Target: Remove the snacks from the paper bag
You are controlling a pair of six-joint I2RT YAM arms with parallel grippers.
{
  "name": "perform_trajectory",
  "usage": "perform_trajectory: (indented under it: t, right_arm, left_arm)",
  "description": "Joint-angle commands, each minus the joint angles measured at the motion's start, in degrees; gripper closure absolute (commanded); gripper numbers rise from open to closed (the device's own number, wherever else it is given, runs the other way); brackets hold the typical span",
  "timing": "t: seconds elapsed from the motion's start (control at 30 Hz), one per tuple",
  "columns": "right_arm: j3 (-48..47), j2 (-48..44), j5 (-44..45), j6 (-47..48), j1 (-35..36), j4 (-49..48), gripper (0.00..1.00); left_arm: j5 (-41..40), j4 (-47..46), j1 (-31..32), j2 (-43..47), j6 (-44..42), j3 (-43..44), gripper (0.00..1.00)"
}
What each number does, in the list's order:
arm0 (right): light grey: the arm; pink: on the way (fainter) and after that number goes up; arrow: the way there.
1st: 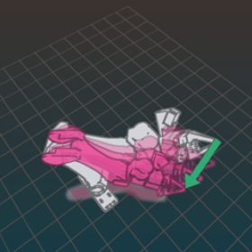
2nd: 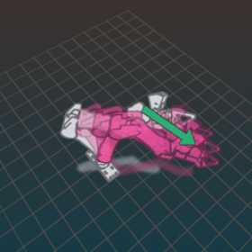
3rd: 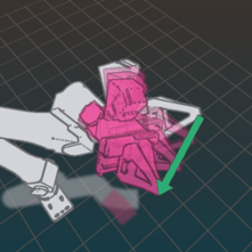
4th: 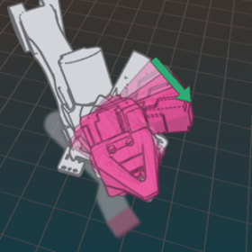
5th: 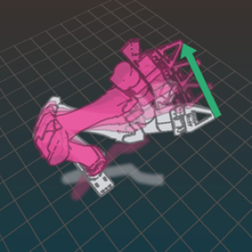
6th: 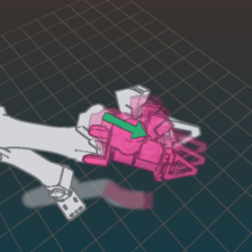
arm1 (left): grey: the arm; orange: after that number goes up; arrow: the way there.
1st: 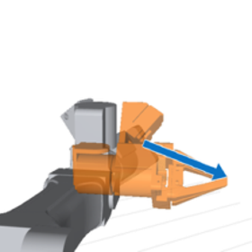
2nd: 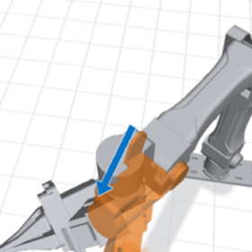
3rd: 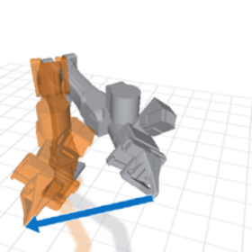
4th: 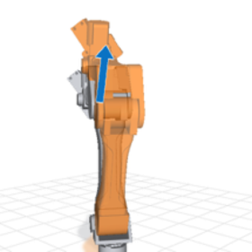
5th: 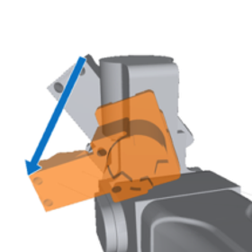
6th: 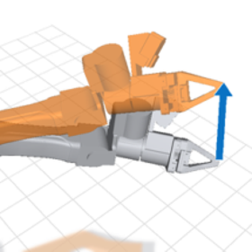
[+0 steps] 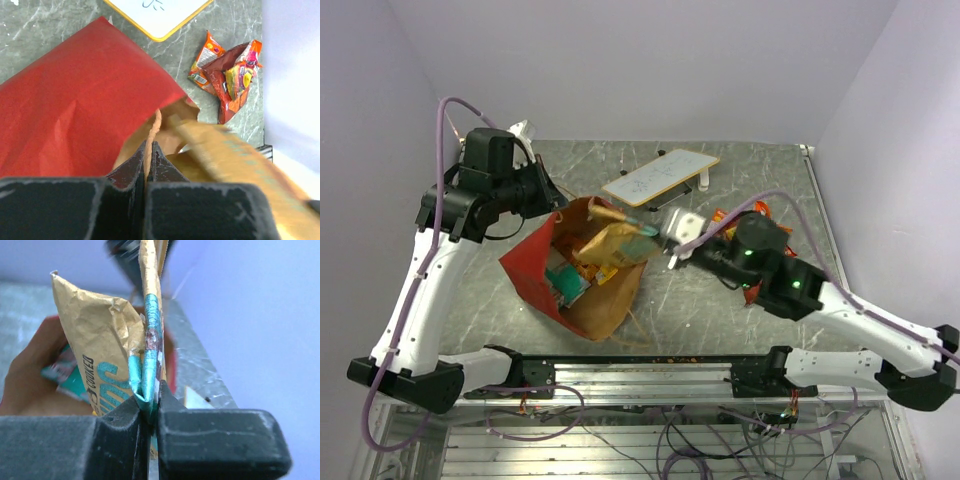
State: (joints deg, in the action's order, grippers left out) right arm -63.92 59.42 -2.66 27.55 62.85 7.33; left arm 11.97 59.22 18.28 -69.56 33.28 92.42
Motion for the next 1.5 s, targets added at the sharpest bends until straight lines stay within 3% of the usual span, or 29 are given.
perform_trajectory:
  t: [0.0, 0.2, 0.33, 0.4, 0.53, 0.67, 0.77, 1.03, 1.2, 1.33, 1.47]
  right_arm:
    - [-8.00, -3.11, 17.38, -8.31, -0.16, 2.40, 1.00]
    - [-15.29, 0.81, 55.92, -9.65, -0.17, -1.14, 1.00]
    - [-9.17, 3.39, 70.53, 3.38, -2.08, -16.29, 1.00]
    - [-8.21, 4.80, 71.03, -0.18, -7.05, -13.47, 1.00]
    - [-14.20, 9.14, 63.65, -24.49, -18.98, 9.17, 1.00]
    - [-17.23, 13.80, 60.94, -34.94, -23.60, 19.45, 1.00]
    - [-17.72, 15.79, 54.02, -43.52, -27.39, 24.36, 1.00]
    - [-13.24, 16.29, 31.29, -65.93, -34.22, 20.66, 1.00]
    - [-8.30, 18.66, 18.35, -82.83, -42.55, 19.80, 1.00]
    - [-4.14, 21.19, 9.84, -85.43, -49.03, 18.98, 1.00]
    - [1.26, 21.36, 7.29, -82.99, -55.30, 17.69, 1.00]
  left_arm:
    - [-2.88, -1.26, -0.42, -0.69, -0.36, 1.45, 0.93]
    - [-1.69, -0.27, -0.75, -1.22, -1.24, 1.71, 0.93]
    - [-0.87, 0.44, -0.79, -1.30, -2.22, 2.50, 0.93]
    - [0.49, 0.27, -0.82, -1.47, -2.46, 2.68, 0.93]
    - [2.36, 0.02, -0.79, -1.82, -2.96, 2.98, 0.93]
    - [3.05, 1.15, -0.79, -2.76, -3.99, 4.33, 0.93]
    - [3.72, -0.13, -0.84, -2.12, -2.99, 2.61, 0.93]
    - [4.56, -2.00, -0.79, -0.32, 0.36, 0.13, 0.93]
    - [4.55, -3.10, -0.79, 0.86, 2.13, -0.96, 0.93]
    - [3.29, -2.44, -0.80, -0.04, 1.01, 0.31, 0.93]
    - [4.25, -1.15, -0.79, -2.08, 0.18, 2.92, 0.93]
